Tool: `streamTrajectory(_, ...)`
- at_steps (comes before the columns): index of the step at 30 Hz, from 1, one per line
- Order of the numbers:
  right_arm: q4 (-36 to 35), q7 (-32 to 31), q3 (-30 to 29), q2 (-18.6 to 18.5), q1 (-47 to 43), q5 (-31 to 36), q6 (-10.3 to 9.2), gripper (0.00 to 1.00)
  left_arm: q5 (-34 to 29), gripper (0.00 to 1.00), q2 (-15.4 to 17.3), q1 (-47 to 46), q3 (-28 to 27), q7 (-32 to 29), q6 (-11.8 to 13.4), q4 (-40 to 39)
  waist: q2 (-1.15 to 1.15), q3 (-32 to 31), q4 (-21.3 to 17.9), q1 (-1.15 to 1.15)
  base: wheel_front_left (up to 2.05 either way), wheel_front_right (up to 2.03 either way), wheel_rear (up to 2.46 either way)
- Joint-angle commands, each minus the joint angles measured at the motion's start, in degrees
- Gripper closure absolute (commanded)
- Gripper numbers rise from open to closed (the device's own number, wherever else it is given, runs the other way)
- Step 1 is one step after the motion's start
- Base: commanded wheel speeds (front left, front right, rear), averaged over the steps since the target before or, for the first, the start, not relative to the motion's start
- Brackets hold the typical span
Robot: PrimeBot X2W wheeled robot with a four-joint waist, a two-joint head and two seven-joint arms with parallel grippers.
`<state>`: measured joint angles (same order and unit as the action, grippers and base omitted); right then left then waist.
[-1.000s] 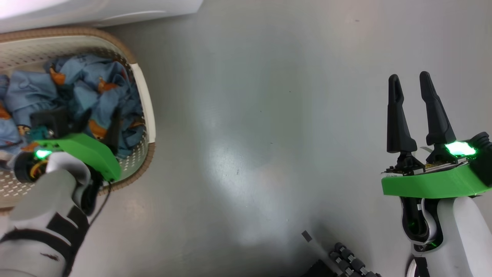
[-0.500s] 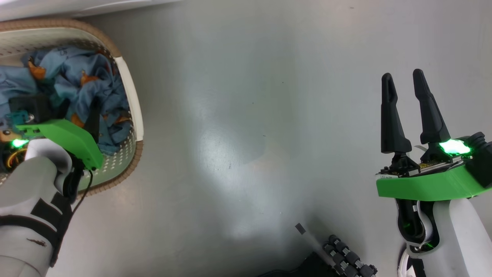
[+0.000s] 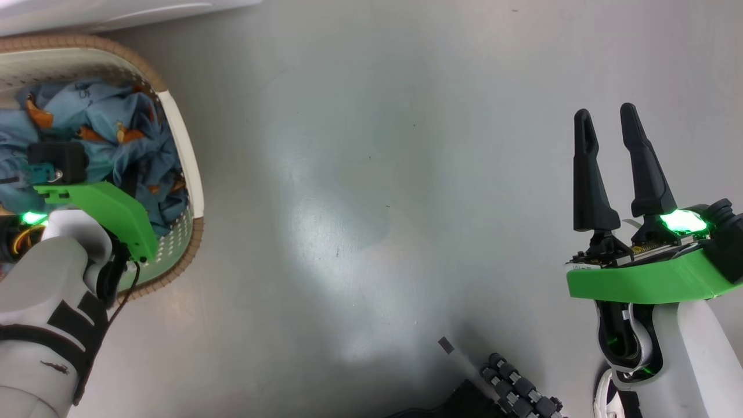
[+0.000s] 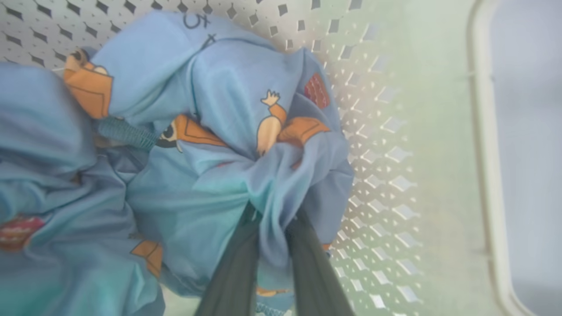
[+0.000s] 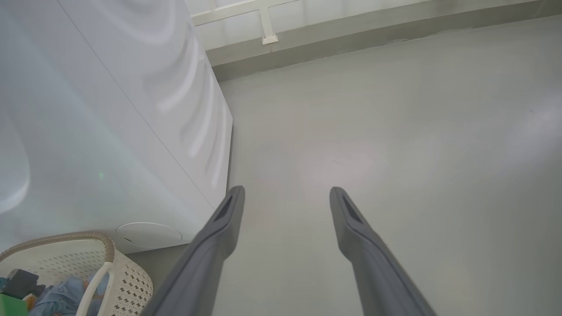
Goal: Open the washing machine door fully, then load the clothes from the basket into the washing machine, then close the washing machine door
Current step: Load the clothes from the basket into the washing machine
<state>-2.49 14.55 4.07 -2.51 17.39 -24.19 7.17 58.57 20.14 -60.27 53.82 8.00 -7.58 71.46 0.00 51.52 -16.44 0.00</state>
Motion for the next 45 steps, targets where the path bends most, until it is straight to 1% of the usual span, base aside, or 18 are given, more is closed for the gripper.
streamTrajectory(1,-1.35,0.45,1.23,-0.37,-0.87,-0.10,0.32,0.00,0.41,1.00,1.57,-0.26,-0.58,0.29,0.09,-0.52,0.00,-0.17,-0.01,0.00,0.00,0.00,0.00)
streamTrajectory(5,-1.25,0.45,1.00,-0.37,-0.73,-0.21,0.32,0.00,1.39,1.00,1.54,0.03,-0.33,1.77,0.09,-1.09,0.00,-1.30,0.28,0.00,0.00,0.00,0.00)
streamTrajectory(10,-0.74,0.45,0.82,-0.37,-0.24,-0.71,0.32,0.00,4.11,1.00,1.48,2.00,-1.44,4.89,0.09,-1.66,0.00,-4.89,0.99,0.00,0.00,0.00,0.00)
streamTrajectory(16,0.92,0.45,0.54,-0.37,-0.44,-0.18,0.32,0.00,6.24,1.00,1.43,5.90,-2.59,6.65,0.09,-2.99,0.00,-10.26,2.31,0.00,0.00,0.00,0.00)
streamTrajectory(20,1.91,0.45,-0.03,-0.37,-1.15,0.83,0.32,0.00,6.22,1.00,1.47,7.99,-4.13,6.94,0.09,-5.65,0.00,-13.94,3.66,0.00,0.00,0.00,0.00)
streamTrajectory(26,3.29,0.45,-0.66,-0.37,-2.68,2.60,0.32,0.00,1.41,1.00,1.47,12.85,-12.37,6.98,0.09,-12.02,0.00,-19.60,5.80,0.00,0.00,0.00,0.00)
streamTrajectory(30,4.66,0.45,-0.24,-1.10,-4.04,3.64,0.32,0.00,-3.41,1.00,0.40,17.63,-18.41,6.98,0.09,-16.17,0.00,-23.44,7.18,0.00,0.00,0.00,0.00)
streamTrajectory(37,6.20,0.45,-0.82,-2.94,-6.87,3.56,0.32,0.00,-11.57,1.00,-1.87,25.49,-27.93,6.99,0.09,-23.47,0.00,-29.68,9.78,0.00,0.00,0.00,0.00)
streamTrajectory(39,6.53,0.45,-0.93,-3.26,-7.66,3.41,0.32,0.00,-13.76,1.00,-2.41,27.57,-30.33,6.99,0.09,-25.72,0.00,-31.17,10.43,0.00,0.00,0.00,0.00)
streamTrajectory(40,6.53,0.45,-0.93,-3.26,-7.66,3.41,0.32,0.00,-13.76,1.00,-2.41,27.57,-30.33,6.99,0.09,-25.72,0.00,-31.17,10.43,0.00,0.00,0.00,0.00)
streamTrajectory(45,7.34,0.45,-0.87,-3.70,-9.44,3.12,0.32,0.00,-18.67,1.00,-3.68,32.86,-35.82,6.99,0.09,-31.36,0.00,-34.31,11.74,0.00,0.00,0.00,0.00)
